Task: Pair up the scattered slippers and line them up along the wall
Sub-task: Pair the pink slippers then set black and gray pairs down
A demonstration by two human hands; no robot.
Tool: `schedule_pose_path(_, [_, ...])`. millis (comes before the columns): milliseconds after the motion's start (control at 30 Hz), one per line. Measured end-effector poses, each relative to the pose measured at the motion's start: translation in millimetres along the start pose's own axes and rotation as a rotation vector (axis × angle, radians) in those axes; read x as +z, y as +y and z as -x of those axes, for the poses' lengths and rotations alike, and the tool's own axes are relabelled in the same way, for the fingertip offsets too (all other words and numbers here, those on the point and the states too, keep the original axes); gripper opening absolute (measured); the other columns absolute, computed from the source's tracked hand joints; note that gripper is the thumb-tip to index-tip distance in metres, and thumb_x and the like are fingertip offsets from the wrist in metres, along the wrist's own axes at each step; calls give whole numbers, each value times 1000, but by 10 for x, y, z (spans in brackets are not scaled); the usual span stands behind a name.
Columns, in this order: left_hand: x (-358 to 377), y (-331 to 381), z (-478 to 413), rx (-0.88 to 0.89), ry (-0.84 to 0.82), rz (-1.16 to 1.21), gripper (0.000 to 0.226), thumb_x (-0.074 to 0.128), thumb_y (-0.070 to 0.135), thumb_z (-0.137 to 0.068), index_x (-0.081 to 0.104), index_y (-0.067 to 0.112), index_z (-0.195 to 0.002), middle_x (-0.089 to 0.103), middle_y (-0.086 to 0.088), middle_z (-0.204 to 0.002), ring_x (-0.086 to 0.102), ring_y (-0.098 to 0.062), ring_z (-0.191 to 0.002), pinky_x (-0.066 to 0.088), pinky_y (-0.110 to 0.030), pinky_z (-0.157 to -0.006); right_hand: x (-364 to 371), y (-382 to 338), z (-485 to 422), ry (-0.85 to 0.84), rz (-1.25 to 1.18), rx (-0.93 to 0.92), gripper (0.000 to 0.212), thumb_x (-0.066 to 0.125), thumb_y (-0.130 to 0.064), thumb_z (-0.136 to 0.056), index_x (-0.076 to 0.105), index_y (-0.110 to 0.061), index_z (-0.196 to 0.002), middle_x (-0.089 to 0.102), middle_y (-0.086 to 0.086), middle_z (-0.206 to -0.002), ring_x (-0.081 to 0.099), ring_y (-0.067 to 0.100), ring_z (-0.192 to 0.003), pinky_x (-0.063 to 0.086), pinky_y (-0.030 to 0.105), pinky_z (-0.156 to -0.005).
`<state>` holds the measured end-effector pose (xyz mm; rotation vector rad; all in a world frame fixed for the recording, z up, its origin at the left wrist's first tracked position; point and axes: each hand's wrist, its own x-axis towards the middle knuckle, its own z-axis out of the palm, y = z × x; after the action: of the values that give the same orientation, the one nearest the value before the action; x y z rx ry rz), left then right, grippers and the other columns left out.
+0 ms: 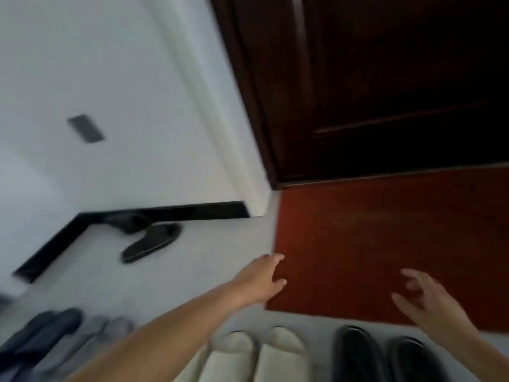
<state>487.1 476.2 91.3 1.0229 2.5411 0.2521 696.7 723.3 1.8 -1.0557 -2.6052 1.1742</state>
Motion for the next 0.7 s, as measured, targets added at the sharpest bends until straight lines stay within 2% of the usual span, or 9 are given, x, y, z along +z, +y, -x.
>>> schedule_pose_path(100, [-378, -1012, 367, -145, 64, 24, 64, 55, 35, -90, 28, 18, -146, 42, -8, -145, 44, -24, -130, 35, -34, -109, 532, -862, -75, -223, 179, -187, 65, 66, -44, -80, 36, -33, -137, 46, -13, -109, 60, 3, -75, 45, 18, -66])
schedule_pose_path(233, [-657, -2070, 827, -310, 171, 139, 65, 58, 33, -89, 29, 18, -145, 45, -6, -143, 47, -23, -127, 38, -30, -102, 1155, -1938, 17, -331, 211, -433, 61, 70, -35, -80, 42, -30, -135, 47, -11, -111, 60, 3, -71, 44, 15, -65])
schedule_pose_path(400, [-765, -3194, 1138, -497, 233, 206, 68, 58, 33, -90, 25, 14, -146, 43, -11, -144, 47, -28, -127, 34, -33, -105, 1752, -3111, 107, -546, 339, -639, 63, 65, -43, -82, 35, -37, -137, 40, -12, -121, 60, 7, -77, 45, 14, -67])
schedule_pose_path(567, [-874, -4038, 1030, -556, 188, 234, 74, 56, 36, -91, 17, 11, -149, 35, -13, -151, 41, -29, -133, 35, -38, -109, 2136, -3822, 36, -577, 459, -690, 67, 64, -47, -81, 30, -42, -138, 35, -17, -121, 60, -1, -78, 48, 20, -79])
schedule_pose_path(633, [-959, -4314, 832, -540, 160, 237, 76, 54, 38, -91, 14, 8, -149, 31, -14, -153, 41, -29, -133, 35, -37, -109, 2236, -3986, -68, -560, 502, -662, 68, 62, -50, -80, 28, -44, -138, 33, -20, -121, 60, -3, -78, 49, 19, -77])
schedule_pose_path(700, [-1030, -4518, 575, -516, 159, 252, 74, 55, 37, -91, 17, 7, -147, 36, -15, -149, 42, -30, -132, 35, -37, -107, 2320, -4080, -200, -532, 537, -626, 70, 61, -54, -79, 25, -46, -138, 34, -21, -120, 60, -3, -79, 49, 15, -74])
